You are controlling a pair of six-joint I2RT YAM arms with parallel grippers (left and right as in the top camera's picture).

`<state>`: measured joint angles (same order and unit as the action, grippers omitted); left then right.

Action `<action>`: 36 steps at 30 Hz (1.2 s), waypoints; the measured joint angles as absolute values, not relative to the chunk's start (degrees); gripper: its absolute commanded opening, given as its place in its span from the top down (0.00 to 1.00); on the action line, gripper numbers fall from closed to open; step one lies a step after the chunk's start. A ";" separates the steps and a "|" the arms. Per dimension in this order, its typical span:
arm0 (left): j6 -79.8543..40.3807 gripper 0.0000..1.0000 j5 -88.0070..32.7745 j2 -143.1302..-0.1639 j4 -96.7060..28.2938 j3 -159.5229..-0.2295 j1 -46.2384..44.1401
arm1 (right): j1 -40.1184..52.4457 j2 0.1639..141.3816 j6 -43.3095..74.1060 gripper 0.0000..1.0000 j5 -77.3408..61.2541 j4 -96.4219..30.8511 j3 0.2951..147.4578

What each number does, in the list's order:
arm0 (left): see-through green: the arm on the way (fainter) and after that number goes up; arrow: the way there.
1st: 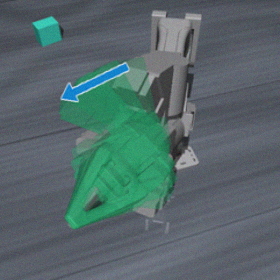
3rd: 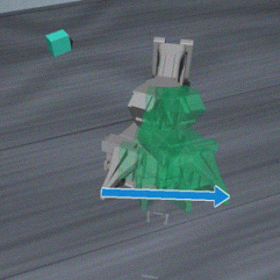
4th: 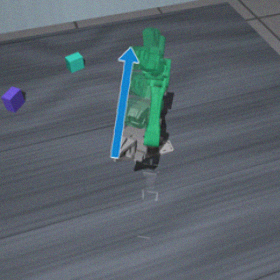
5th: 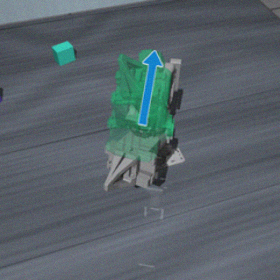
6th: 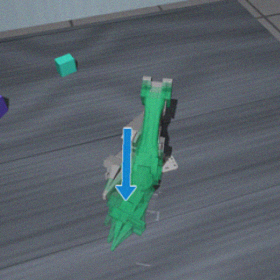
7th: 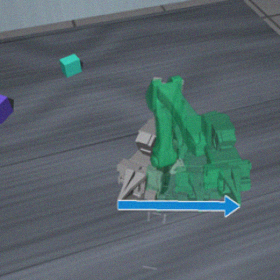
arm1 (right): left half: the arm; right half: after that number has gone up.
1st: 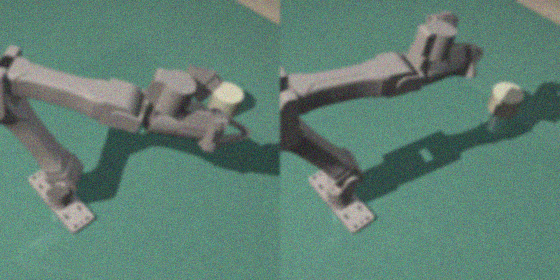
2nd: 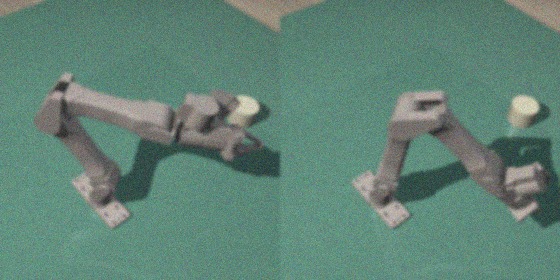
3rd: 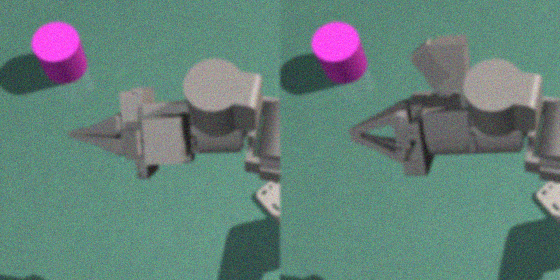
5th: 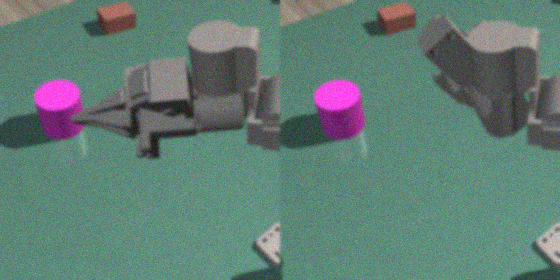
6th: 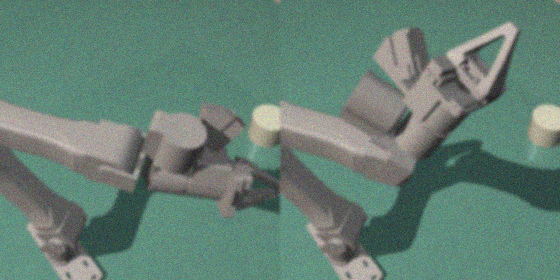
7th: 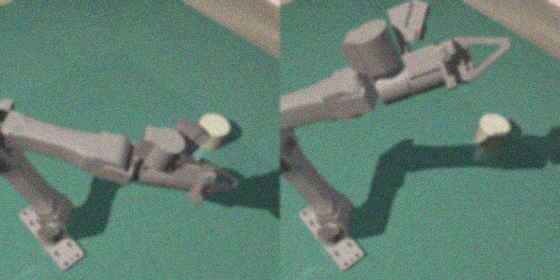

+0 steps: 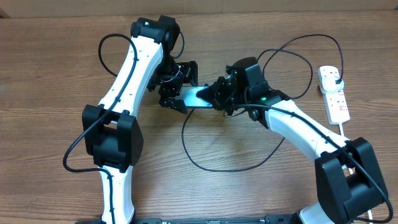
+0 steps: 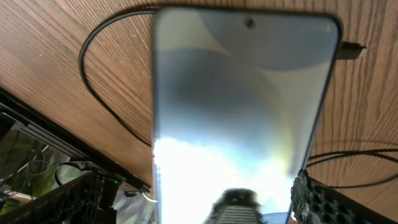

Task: Plug charger to phone and switch on socket
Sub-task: 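Open the left gripper and release the phone to the right gripper, then carry the phone right with the right gripper, lift left gripper away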

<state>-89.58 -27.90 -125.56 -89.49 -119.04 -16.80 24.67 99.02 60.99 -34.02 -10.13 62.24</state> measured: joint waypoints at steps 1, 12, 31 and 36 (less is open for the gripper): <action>-89.23 0.00 -27.90 -125.54 -89.45 -119.04 -16.80 | 24.21 99.02 60.71 0.96 -34.15 -10.48 62.24; -75.44 0.00 -29.74 -125.54 -85.60 -119.20 -16.80 | 18.20 95.55 54.22 0.96 -34.17 -21.19 62.11; -48.34 0.00 -39.88 -125.54 -76.16 -119.31 -15.62 | 5.17 75.79 44.69 0.96 -35.59 -37.82 61.87; -40.21 0.00 -47.48 -125.54 -74.15 -119.31 -13.28 | 0.69 70.39 43.20 0.96 -35.57 -42.00 61.73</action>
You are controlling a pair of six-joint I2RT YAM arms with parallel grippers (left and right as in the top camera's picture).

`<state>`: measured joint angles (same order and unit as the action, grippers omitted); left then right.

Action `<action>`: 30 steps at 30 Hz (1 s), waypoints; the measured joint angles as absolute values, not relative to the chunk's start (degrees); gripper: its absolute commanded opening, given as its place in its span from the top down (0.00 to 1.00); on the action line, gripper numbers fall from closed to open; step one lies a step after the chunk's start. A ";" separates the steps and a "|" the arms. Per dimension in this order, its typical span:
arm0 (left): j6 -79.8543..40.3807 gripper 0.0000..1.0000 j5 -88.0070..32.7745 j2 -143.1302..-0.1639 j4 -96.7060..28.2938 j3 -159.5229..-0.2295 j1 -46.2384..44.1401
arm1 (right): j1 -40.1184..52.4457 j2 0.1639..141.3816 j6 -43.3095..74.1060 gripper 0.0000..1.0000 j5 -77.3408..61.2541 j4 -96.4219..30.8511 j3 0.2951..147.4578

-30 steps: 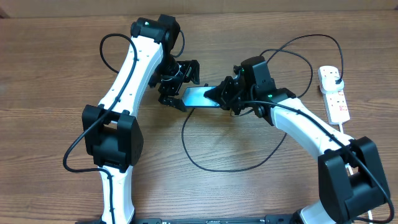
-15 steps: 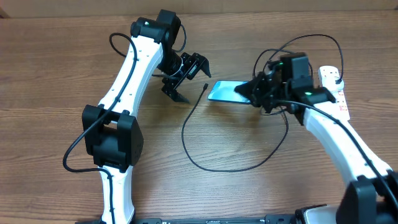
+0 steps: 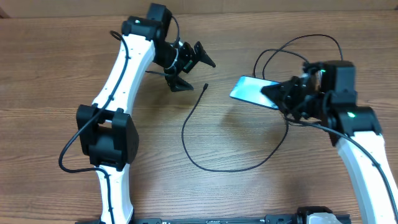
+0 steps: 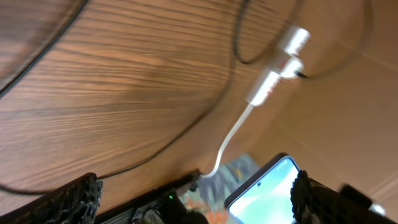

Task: Plug charger to phone and switch on socket
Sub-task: 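Carry the phone right with the right gripper, lift left gripper away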

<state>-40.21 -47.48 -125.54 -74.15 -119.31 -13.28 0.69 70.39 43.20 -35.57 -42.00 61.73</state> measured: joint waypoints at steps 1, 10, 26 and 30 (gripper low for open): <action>-38.74 0.00 -49.06 -125.54 -73.87 -119.31 -12.88 | 0.01 69.34 43.05 0.96 -35.59 -42.04 61.60; -32.08 0.00 -56.34 -125.54 -72.84 -119.31 -11.53 | -2.22 57.74 44.47 0.96 -36.05 -31.35 53.76; -34.00 0.00 -66.17 -125.54 -59.42 -119.31 -11.53 | 5.54 62.41 72.64 0.96 -24.60 7.53 40.58; -37.41 0.00 -66.50 -125.54 -55.44 -119.31 -11.51 | 9.67 67.42 79.85 0.96 -18.83 13.21 40.58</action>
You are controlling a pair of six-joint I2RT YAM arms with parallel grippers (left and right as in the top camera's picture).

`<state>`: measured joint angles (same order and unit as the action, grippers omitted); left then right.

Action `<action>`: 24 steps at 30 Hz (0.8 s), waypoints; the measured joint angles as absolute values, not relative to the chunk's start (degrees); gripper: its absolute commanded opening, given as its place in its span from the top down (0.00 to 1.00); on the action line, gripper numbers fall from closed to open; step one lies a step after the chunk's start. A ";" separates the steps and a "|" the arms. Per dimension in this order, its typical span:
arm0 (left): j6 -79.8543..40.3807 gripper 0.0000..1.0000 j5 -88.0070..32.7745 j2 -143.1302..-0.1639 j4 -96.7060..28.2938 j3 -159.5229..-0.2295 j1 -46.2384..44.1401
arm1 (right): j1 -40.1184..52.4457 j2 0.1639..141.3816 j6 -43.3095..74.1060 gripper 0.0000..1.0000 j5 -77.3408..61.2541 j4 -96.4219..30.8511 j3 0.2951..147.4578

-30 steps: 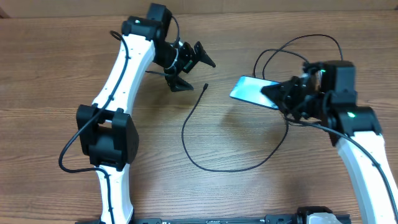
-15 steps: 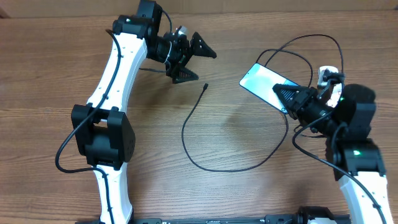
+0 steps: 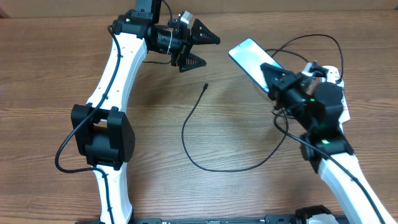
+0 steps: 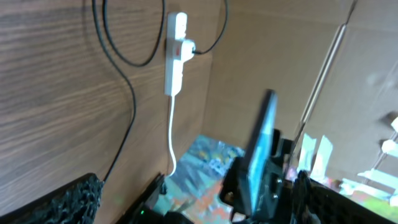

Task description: Plug charger to phone and switch on socket

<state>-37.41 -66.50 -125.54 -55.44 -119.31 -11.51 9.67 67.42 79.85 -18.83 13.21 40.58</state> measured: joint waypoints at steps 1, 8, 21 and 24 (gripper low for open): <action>-38.24 0.00 -66.57 -125.56 -54.48 -119.31 -11.51 | 10.44 68.84 81.47 0.96 -17.47 14.94 40.58; -44.40 0.00 -67.59 -125.54 -46.89 -119.31 -11.51 | 14.33 77.69 90.02 0.96 -10.79 23.97 40.97; -48.34 0.03 -66.48 -125.54 -43.66 -119.31 -11.62 | 19.14 87.07 92.99 0.96 -7.86 19.18 55.75; -49.89 0.03 -64.20 -125.54 -43.64 -119.31 -11.92 | 19.70 87.07 93.08 0.96 -7.01 18.37 56.80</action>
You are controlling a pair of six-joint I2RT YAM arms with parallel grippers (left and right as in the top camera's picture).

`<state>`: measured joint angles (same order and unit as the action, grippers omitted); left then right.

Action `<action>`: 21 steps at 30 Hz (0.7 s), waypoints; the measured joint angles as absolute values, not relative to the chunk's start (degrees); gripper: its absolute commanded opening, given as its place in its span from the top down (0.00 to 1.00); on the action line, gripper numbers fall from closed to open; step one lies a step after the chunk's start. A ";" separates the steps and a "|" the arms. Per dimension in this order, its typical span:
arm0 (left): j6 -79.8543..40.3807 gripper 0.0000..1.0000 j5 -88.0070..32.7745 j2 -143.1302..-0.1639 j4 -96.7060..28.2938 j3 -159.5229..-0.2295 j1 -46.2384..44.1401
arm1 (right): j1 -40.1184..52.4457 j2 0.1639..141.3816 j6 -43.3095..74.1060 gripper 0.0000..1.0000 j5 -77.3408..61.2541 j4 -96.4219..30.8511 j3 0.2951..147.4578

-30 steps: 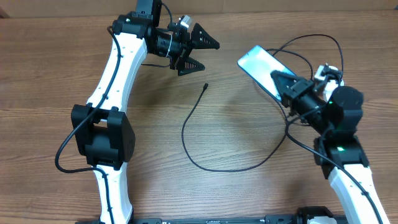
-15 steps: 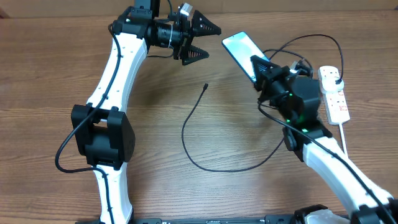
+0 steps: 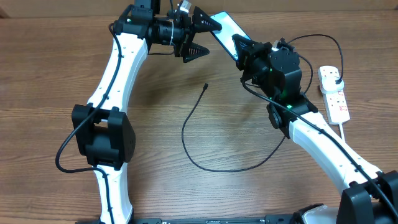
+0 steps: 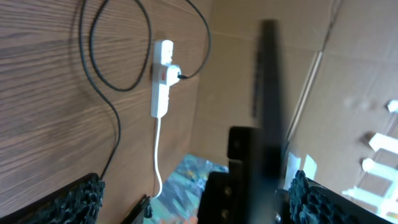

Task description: Plug charger to phone and switch on socket

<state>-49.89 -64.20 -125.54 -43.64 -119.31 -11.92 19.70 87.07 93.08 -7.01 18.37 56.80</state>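
Note:
The phone (image 3: 222, 26) is held in the air at the back of the table, my right gripper (image 3: 241, 45) shut on its lower end. My left gripper (image 3: 210, 37) is open right beside it, its fingers (image 3: 194, 51) pointing at the phone's left edge. In the left wrist view the phone (image 4: 270, 93) shows edge-on and blurred between the open fingers (image 4: 314, 200), closer to the right one. The black charger cable's free end (image 3: 206, 86) lies on the table. The white socket strip (image 3: 334, 94), with the charger plug (image 3: 336, 77) in it, lies at the far right, and the strip (image 4: 162, 78) also shows in the left wrist view.
The black cable (image 3: 211, 163) loops across the middle of the wooden table (image 3: 50, 93) and curls behind the right arm to the strip. A cardboard wall (image 4: 236, 56) stands past the table's edge.
My right gripper has carried the phone from the back right leftward, up to the left gripper's open fingers. The left arm has barely moved.
At first both grippers met at the phone low over the table's middle, the left fingers around it. Then the right gripper held it off to the right while the open left one stood at the back. The phone then rose, and now sits by the left fingers.

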 measured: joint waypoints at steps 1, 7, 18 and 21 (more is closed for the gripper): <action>-50.72 0.03 -63.31 -125.54 -43.55 -119.31 -12.03 | 19.88 87.07 93.38 0.96 -6.79 18.13 56.84; -55.83 0.17 -59.55 -125.54 -37.91 -119.31 -12.73 | 20.91 87.31 96.31 0.96 -5.72 15.77 56.84; -62.72 0.52 -57.98 -125.54 -33.58 -119.31 -13.93 | 22.63 87.46 100.60 0.96 -4.51 15.44 56.84; -63.57 0.63 -57.69 -125.54 -33.58 -119.31 -14.66 | 22.70 87.72 101.65 0.96 -4.69 15.44 56.84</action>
